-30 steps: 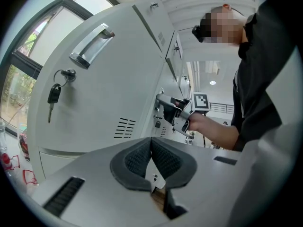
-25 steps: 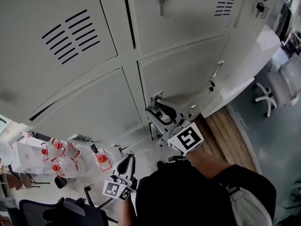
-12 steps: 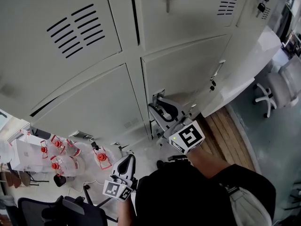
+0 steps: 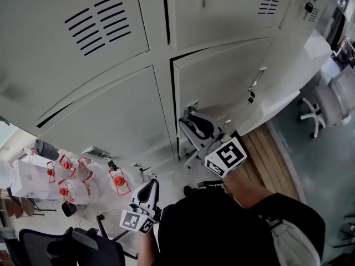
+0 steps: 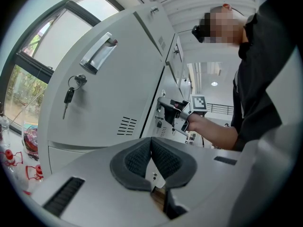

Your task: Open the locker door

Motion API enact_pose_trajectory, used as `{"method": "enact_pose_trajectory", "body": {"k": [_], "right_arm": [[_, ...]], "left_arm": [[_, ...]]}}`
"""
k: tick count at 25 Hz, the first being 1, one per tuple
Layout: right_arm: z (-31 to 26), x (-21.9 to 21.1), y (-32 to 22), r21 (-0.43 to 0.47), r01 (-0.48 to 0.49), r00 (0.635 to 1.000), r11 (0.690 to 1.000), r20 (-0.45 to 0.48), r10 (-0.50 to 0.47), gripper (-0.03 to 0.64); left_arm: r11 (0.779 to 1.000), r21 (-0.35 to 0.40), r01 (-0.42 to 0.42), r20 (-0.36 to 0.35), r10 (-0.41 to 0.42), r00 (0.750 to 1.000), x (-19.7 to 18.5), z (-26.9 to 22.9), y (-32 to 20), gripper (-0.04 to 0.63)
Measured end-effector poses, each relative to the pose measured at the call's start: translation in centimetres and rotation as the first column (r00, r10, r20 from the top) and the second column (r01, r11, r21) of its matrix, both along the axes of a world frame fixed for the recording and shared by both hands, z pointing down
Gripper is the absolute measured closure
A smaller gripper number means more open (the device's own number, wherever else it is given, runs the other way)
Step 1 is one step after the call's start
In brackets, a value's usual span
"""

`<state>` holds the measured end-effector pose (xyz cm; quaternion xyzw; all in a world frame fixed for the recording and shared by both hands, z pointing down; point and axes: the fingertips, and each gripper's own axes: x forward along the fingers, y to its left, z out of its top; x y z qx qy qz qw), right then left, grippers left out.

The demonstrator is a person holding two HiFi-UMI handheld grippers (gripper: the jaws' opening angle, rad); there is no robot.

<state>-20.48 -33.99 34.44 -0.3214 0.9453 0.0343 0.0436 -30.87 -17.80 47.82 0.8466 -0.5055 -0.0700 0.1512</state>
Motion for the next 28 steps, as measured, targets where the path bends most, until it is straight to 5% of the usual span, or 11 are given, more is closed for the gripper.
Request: {"method": "enact_pose_trajectory", "body": {"k": [28], "right_arm": [[0.4, 5.5, 6.5, -0.011, 0.042, 0.998, 0.999, 0.054, -0.041, 0.505]], "left_arm": [[0.995, 0.031, -0.096, -0.077, 0.098, 0.992, 1.6, -0.1, 6.4, 0.58]]}}
